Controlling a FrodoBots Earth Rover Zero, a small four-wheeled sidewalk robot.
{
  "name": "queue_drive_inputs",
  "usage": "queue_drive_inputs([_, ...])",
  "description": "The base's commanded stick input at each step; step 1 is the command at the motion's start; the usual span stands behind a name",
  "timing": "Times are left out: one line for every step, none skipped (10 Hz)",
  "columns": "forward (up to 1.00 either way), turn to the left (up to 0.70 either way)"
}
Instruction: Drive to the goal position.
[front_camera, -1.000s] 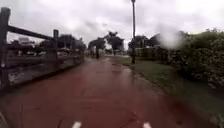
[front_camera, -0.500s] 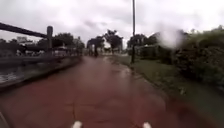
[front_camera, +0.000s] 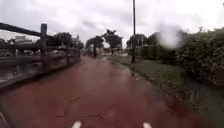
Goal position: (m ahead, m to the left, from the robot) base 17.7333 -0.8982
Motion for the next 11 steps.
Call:
queue_drive_inputs([0.50,0.00])
queue_drive_inputs([0.50,0.44])
queue_drive_inputs([0.50,0.50])
queue_drive_inputs([0.50,0.50])
queue_drive_inputs([0.50,0.50])
queue_drive_inputs([0.50,0.49])
queue_drive_inputs([0.50,0.00])
queue_drive_inputs([0.50,0.00])
queue_drive_inputs([0.50,0.00])
queue_drive_inputs([0.50,0.00])
queue_drive_inputs([0.50,0.00])
